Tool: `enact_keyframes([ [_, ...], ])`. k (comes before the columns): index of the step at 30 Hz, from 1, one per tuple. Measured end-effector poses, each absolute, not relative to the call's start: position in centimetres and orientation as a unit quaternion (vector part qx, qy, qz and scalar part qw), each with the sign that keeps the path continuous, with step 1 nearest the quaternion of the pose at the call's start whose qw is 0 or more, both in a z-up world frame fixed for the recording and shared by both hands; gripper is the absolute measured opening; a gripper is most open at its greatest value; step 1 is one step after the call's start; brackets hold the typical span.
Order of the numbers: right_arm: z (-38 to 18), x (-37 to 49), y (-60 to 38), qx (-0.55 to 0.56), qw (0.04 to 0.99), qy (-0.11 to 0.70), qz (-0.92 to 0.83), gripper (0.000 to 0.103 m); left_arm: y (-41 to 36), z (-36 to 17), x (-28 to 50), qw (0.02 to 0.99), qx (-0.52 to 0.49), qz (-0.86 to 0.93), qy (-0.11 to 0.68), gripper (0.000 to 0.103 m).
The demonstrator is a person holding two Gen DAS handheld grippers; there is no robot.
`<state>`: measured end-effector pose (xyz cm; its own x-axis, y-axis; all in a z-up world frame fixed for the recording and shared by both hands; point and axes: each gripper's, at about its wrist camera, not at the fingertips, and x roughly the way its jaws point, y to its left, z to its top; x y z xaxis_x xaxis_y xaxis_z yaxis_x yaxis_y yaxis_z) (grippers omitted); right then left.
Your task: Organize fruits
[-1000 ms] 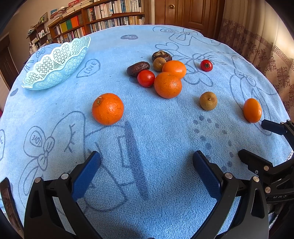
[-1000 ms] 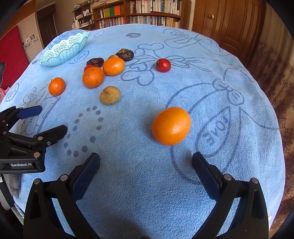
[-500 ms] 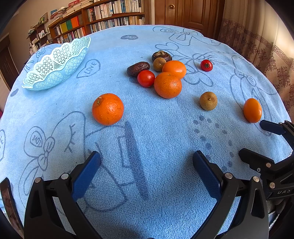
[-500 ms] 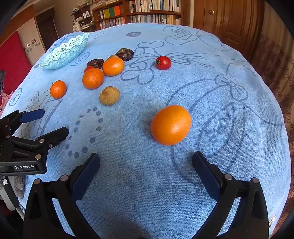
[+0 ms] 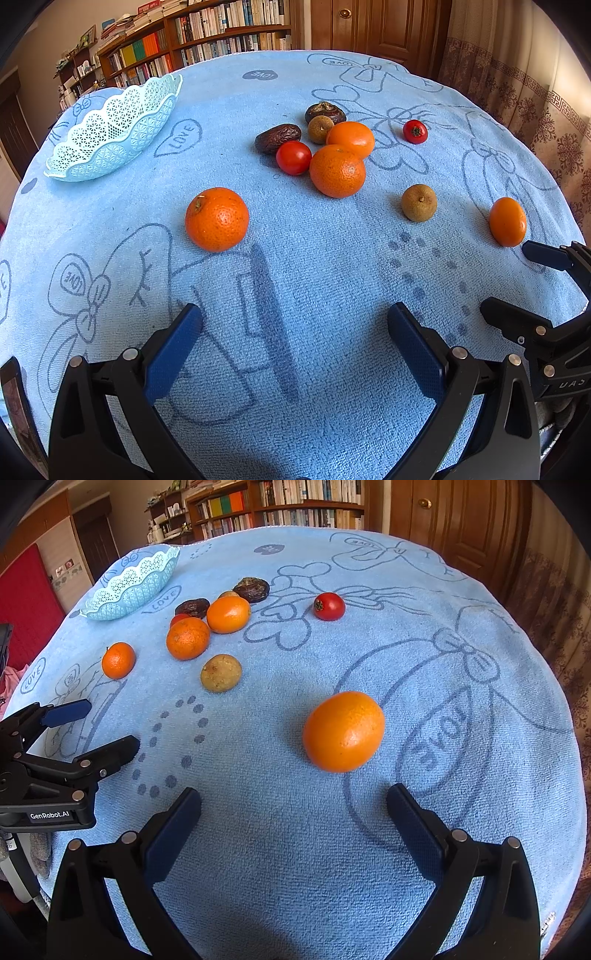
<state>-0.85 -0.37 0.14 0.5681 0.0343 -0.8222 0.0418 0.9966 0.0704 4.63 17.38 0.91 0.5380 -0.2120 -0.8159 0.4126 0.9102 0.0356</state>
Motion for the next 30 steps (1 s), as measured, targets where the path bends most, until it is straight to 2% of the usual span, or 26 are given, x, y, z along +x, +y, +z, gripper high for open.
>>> enact_keyframes([
  [30,0.72,-1.22,-1.16,0.07,0.891,0.448,0.008,0.098,17.51,1.06,4.66,0.872,0.112,-0.179,0.442,0.101],
])
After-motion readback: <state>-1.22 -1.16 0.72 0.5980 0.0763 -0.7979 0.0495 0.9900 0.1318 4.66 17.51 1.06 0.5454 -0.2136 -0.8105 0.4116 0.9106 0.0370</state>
